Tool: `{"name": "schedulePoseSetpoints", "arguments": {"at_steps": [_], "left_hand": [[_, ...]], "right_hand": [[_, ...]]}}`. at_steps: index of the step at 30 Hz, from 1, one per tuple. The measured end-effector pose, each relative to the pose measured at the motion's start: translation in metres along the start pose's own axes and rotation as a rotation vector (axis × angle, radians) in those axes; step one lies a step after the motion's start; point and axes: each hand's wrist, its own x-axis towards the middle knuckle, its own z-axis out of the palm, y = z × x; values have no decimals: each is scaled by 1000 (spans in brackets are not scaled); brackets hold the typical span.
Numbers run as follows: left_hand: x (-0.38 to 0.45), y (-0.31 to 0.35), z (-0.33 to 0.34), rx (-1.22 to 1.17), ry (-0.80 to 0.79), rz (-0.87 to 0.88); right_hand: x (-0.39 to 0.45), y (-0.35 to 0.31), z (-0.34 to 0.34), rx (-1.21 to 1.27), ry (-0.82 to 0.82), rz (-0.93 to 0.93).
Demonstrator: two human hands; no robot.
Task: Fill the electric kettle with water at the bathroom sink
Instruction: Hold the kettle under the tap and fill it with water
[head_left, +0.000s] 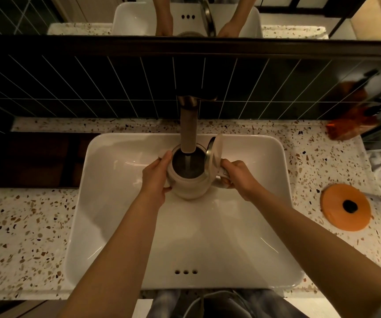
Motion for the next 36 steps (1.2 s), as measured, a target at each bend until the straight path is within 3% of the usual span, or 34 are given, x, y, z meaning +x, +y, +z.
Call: {"name": "schedulePoseSetpoints", "arguments": {"at_steps": [36], "left_hand": [[-7, 6, 5, -6, 6, -36]], "right_hand": [[5, 2, -4, 3, 25, 14]]}}
